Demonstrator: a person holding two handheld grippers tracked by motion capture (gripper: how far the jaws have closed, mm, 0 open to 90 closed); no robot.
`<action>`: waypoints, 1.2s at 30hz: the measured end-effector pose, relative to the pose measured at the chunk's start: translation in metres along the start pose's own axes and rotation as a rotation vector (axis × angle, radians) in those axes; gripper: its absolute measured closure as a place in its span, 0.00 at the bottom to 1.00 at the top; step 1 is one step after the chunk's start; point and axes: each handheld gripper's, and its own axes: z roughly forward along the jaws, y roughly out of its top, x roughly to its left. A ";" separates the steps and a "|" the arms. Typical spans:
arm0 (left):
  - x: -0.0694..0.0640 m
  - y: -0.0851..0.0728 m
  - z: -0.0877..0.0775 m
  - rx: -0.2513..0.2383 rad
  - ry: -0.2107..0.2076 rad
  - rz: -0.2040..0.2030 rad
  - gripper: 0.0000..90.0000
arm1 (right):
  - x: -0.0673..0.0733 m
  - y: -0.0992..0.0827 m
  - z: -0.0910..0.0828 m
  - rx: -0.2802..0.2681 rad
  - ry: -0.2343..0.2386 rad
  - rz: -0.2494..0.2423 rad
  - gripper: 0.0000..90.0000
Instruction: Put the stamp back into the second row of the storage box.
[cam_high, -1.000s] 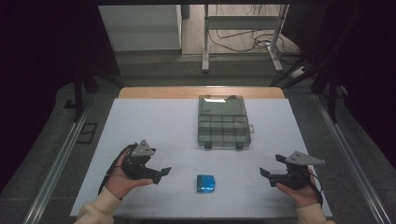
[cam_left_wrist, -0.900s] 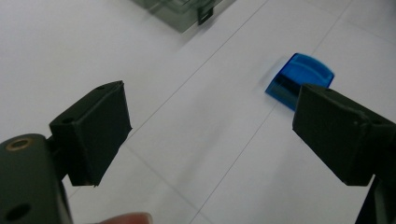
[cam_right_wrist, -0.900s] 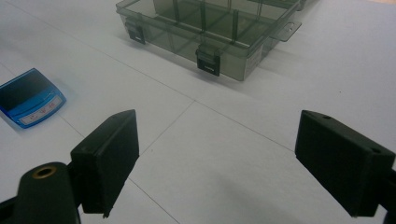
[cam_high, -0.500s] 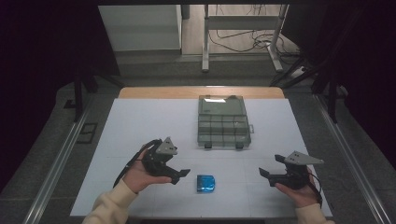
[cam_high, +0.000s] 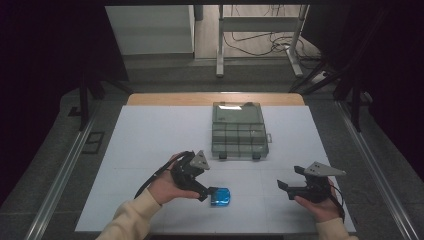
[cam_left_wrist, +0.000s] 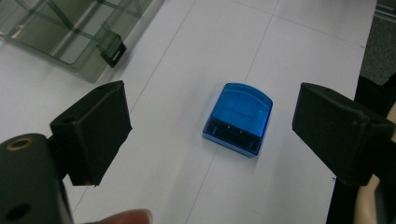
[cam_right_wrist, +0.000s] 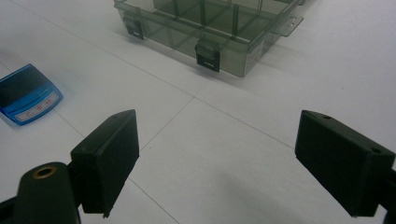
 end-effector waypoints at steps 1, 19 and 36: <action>-0.001 0.001 0.002 0.005 -0.008 0.003 0.13 | 0.000 0.000 0.000 0.000 0.001 0.000 0.15; -0.009 0.012 0.047 0.134 -0.097 0.075 0.13 | 0.000 0.001 0.002 0.001 0.007 -0.007 0.15; -0.011 0.011 0.090 0.253 -0.141 0.159 0.17 | 0.000 0.000 0.004 0.014 0.007 -0.014 0.15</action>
